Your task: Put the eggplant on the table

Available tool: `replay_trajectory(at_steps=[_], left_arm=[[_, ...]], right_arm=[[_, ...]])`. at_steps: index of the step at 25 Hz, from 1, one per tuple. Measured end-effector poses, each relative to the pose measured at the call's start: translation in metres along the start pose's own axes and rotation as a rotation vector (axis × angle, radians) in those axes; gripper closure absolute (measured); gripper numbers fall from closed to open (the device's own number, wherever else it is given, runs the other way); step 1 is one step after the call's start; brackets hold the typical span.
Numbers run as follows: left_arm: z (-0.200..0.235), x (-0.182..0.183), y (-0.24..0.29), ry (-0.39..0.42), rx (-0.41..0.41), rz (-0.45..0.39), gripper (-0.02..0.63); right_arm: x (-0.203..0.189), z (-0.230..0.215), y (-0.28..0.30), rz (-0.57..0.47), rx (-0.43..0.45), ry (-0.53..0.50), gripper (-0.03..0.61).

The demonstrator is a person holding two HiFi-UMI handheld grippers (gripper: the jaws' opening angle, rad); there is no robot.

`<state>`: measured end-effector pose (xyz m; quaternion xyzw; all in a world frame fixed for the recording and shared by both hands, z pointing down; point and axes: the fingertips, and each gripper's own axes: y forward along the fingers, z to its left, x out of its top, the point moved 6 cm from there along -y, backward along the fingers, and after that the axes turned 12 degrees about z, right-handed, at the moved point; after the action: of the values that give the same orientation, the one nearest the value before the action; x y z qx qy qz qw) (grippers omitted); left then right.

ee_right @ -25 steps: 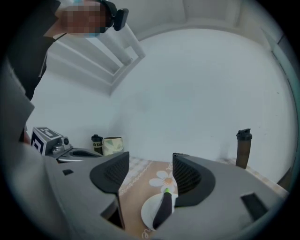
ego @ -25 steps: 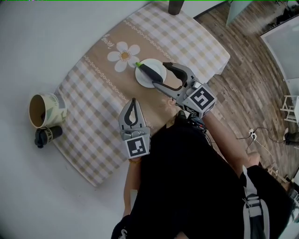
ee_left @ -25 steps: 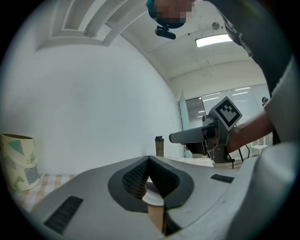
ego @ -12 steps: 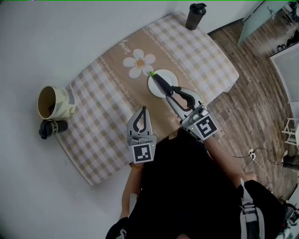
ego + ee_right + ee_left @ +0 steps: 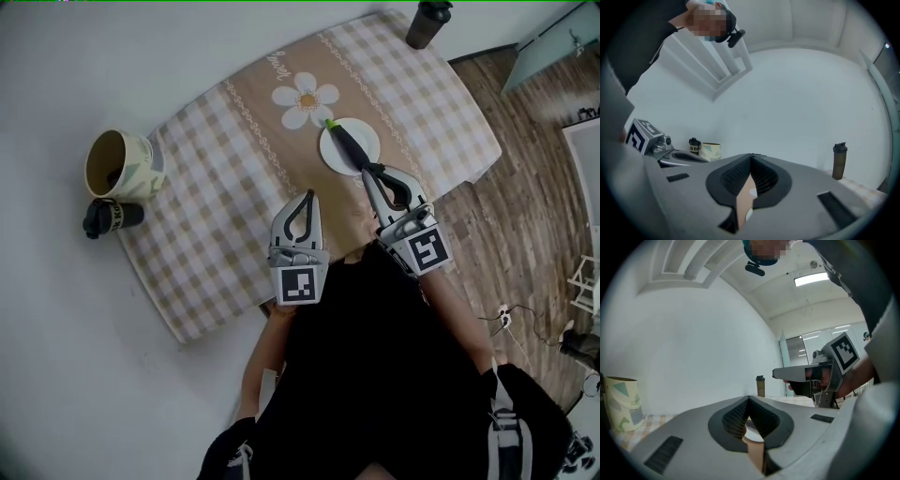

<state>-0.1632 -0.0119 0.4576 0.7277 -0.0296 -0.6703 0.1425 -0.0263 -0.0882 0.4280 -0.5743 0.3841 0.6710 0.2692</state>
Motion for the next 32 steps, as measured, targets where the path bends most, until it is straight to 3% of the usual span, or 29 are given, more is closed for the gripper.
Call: replay_trajectory(at_steps=[4,13,32], left_arm=[[0.002,-0.003,-0.004,-0.004,0.008,0.007,0.611],[0.006,-0.006,-0.008,-0.025,0.017,0.009,0.611],[0.013,-0.014,-0.011,-0.034,0.017,0.02,0.611]], right_arm=[[0.0,0.005,0.001,-0.041,0.013,0.009,0.577],[-0.01,0.005,-0.003,0.025,-0.016,0.009,0.578],[-0.017,-0.03,-0.009,0.037,-0.126,0.017,0.577]])
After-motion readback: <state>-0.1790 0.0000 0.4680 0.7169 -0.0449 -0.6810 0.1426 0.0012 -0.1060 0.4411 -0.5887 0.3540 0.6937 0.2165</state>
